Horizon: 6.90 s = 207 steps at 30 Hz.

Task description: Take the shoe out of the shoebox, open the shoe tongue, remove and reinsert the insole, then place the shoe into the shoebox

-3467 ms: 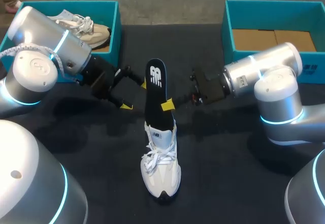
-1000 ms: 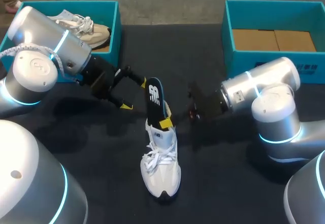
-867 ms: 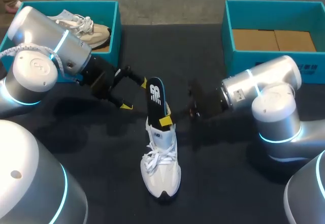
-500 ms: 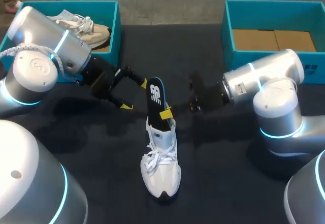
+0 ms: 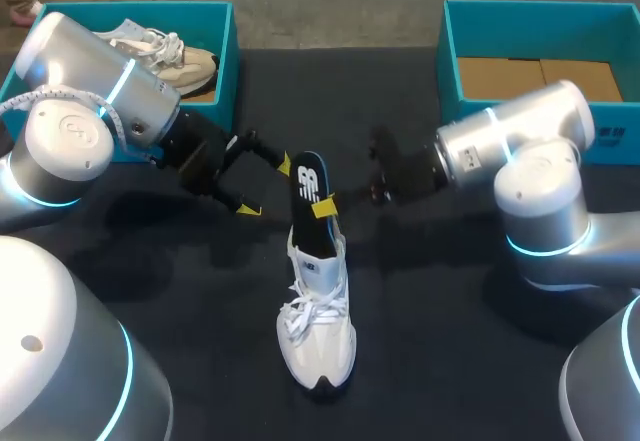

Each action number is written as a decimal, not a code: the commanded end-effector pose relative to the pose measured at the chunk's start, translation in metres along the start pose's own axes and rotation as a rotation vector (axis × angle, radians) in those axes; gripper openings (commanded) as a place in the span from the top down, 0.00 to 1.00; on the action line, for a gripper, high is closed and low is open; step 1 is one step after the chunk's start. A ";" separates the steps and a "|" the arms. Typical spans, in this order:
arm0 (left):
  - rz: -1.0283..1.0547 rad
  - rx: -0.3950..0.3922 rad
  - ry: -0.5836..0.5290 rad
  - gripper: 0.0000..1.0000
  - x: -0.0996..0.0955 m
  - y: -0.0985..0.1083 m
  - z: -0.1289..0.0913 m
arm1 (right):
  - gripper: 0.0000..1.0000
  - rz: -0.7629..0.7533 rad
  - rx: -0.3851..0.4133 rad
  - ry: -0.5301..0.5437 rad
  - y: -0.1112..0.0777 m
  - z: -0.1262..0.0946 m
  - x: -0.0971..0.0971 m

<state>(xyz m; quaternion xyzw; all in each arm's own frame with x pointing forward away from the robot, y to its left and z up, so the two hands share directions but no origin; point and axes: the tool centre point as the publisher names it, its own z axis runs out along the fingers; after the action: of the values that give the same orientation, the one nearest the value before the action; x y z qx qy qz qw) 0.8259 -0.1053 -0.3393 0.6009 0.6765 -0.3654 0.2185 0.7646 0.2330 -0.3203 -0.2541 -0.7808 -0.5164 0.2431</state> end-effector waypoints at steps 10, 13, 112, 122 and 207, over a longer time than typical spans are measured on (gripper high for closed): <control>0.000 -0.002 0.003 0.00 0.000 0.000 0.001 | 1.00 0.016 0.028 0.009 0.001 0.004 -0.004; 0.000 -0.002 0.003 0.00 0.000 0.000 0.001 | 1.00 0.022 0.033 0.012 -0.003 0.005 -0.003; 0.000 -0.002 0.003 0.00 0.000 0.000 0.001 | 1.00 0.108 0.045 0.022 -0.041 0.023 0.005; 0.000 -0.002 0.003 0.00 0.000 0.000 0.001 | 0.66 0.097 0.028 0.010 -0.033 0.019 0.008; 0.000 -0.002 0.003 0.00 0.000 0.000 0.001 | 1.00 0.014 0.065 -0.303 0.026 -0.009 0.048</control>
<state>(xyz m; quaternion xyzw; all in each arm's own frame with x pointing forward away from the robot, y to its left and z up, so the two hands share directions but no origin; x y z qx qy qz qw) 0.8259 -0.1053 -0.3393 0.6009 0.6765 -0.3654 0.2185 0.7489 0.2417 -0.2811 -0.3112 -0.8109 -0.4698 0.1580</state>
